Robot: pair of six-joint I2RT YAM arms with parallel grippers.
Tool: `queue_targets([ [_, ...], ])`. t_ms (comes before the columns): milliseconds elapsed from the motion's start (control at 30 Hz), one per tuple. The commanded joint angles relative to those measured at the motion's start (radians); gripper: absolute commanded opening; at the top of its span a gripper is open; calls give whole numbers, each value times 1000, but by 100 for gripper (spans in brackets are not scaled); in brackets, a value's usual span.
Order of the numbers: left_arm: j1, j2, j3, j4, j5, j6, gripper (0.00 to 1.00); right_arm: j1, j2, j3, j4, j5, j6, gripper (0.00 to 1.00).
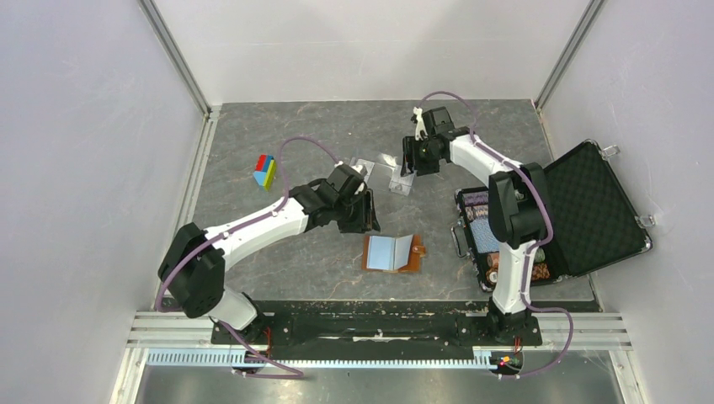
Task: Put the credit cards into the card holder
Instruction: Move the storage box to the center of the board.
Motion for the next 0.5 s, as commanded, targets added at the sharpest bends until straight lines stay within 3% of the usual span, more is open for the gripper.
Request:
queue_targets([
  [0, 4, -46, -20, 0, -31, 23, 53, 13, 65, 96, -59, -8, -34, 51],
  [467, 60, -68, 22, -41, -45, 26, 54, 171, 35, 4, -91, -8, -87, 21],
])
